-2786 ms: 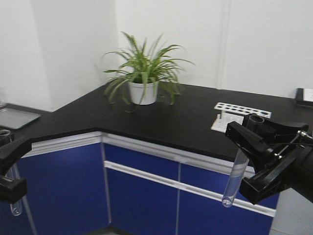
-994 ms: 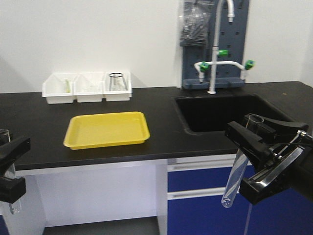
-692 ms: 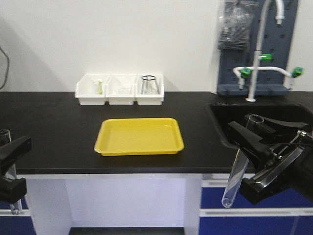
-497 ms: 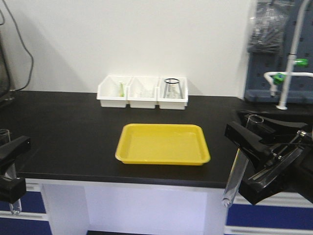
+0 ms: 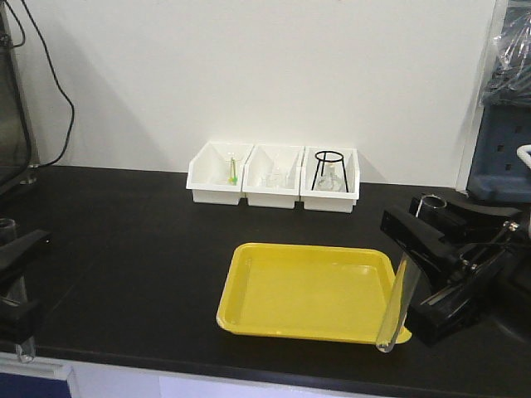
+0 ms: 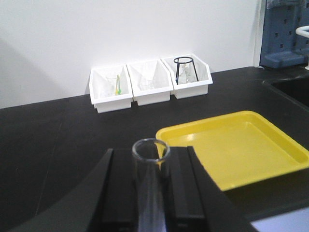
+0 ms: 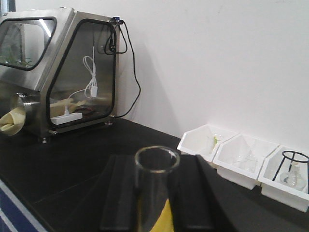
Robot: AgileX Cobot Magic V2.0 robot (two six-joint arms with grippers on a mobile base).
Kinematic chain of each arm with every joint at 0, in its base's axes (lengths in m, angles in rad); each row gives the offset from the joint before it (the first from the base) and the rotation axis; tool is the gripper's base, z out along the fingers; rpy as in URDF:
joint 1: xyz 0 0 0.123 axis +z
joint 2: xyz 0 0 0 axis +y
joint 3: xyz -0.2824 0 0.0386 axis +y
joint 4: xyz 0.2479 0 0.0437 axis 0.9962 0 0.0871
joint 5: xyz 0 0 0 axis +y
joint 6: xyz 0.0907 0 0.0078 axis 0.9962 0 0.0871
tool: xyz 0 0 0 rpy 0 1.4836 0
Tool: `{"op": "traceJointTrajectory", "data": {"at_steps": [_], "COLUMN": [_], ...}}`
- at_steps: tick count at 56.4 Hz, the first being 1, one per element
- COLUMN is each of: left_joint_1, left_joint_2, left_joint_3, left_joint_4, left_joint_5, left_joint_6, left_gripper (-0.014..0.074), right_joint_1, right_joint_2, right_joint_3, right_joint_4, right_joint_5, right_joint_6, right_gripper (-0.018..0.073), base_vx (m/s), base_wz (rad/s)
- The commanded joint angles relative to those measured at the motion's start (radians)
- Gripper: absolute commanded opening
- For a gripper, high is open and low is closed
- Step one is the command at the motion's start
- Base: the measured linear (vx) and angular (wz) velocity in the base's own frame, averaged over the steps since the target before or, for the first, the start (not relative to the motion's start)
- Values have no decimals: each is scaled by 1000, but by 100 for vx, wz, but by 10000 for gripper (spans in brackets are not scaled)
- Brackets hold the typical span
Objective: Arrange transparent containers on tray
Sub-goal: 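Drive the base to the counter with the yellow tray, holding tubes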
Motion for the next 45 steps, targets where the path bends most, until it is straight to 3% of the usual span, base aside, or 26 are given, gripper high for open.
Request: {"op": "traceJointTrajectory", "data": {"at_steps": [1, 45], "left_joint_1": [-6, -6], "left_joint_2": [-13, -10], "left_joint_3": [-34, -34], "left_joint_4": [-2, -2], "left_joint_5": [-69, -68], "left_joint_6": [-8, -8], "left_gripper": [-1, -1], "right_joint_1": [-3, -3], "right_joint_2": [-15, -15], "right_joint_3": [-30, -30], "right_joint_4": [14, 14], "right_joint_5": [-64, -64], "right_joint_6": [-1, -1], "right_gripper": [-11, -11], "base_vx": [36, 31], "base_wz": [-13, -21]}}
